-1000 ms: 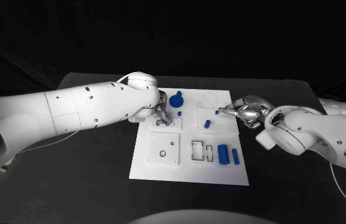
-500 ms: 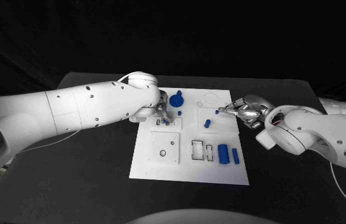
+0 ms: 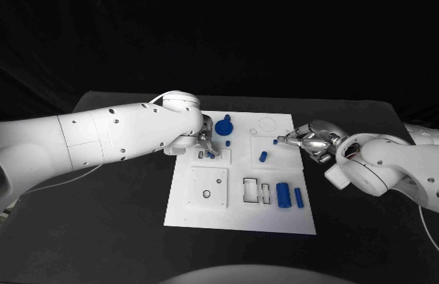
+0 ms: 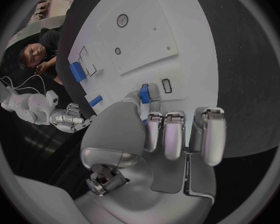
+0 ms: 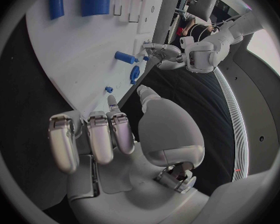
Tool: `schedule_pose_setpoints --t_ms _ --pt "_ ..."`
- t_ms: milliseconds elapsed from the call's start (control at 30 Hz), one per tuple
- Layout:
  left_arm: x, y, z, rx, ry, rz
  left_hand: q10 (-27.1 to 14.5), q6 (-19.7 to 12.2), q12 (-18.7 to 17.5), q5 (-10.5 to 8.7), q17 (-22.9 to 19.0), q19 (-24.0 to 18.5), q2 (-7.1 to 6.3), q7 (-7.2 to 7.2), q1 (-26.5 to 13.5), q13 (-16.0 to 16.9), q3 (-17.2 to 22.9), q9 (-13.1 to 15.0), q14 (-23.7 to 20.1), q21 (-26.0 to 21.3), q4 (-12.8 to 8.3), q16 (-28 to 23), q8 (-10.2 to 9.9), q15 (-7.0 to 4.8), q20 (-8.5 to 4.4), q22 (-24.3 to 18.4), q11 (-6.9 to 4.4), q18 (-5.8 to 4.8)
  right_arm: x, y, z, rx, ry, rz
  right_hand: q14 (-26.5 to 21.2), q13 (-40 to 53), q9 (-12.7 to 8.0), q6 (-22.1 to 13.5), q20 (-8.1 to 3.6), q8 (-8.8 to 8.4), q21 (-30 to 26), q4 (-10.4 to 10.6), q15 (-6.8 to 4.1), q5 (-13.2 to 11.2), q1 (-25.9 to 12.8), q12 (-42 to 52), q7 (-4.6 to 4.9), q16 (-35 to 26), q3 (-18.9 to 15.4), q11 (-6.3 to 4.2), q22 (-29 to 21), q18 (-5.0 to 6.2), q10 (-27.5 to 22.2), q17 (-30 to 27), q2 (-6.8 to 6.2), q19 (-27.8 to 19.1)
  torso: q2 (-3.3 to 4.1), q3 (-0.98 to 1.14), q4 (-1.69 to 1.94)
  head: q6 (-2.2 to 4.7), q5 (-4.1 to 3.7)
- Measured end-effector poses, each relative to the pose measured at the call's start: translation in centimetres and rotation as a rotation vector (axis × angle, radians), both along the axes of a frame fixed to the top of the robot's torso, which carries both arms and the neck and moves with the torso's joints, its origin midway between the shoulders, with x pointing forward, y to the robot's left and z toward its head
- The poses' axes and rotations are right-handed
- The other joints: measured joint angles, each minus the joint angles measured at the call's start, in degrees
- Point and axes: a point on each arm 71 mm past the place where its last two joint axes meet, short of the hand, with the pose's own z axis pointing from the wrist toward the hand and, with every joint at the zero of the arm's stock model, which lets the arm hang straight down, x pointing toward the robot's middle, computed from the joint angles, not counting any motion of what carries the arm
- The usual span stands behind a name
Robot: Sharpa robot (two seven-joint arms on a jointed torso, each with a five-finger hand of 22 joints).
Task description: Assemble the parts on the task board
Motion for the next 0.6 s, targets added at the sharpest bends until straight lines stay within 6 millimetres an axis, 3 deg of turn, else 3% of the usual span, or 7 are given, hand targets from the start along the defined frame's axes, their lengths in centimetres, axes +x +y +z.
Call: schedule_pose_setpoints --t_ms 600 --pt "-0.09 0.01 -0.08 0.002 0.016 -0.003 0.0 0.0 0.0 0.0 0.0 0.0 0.23 0.01 -0.2 0.0 0.0 0.0 0.0 0.0 0.0 0.0 -0.2 0.0 0.0 0.0 0.0 0.0 0.01 -0.02 -0.02 -0.002 0.002 -0.001 0.0 0.0 0.0 0.0 0.0 0.0 0.0 0.0 0.0 0.0 0.0 0.0 0.0 0.0 0.0 0.0 0.0 0.0 0.0 0.0 0.0 0.0 -0.01 -0.01 -0.03 0.01 0.1"
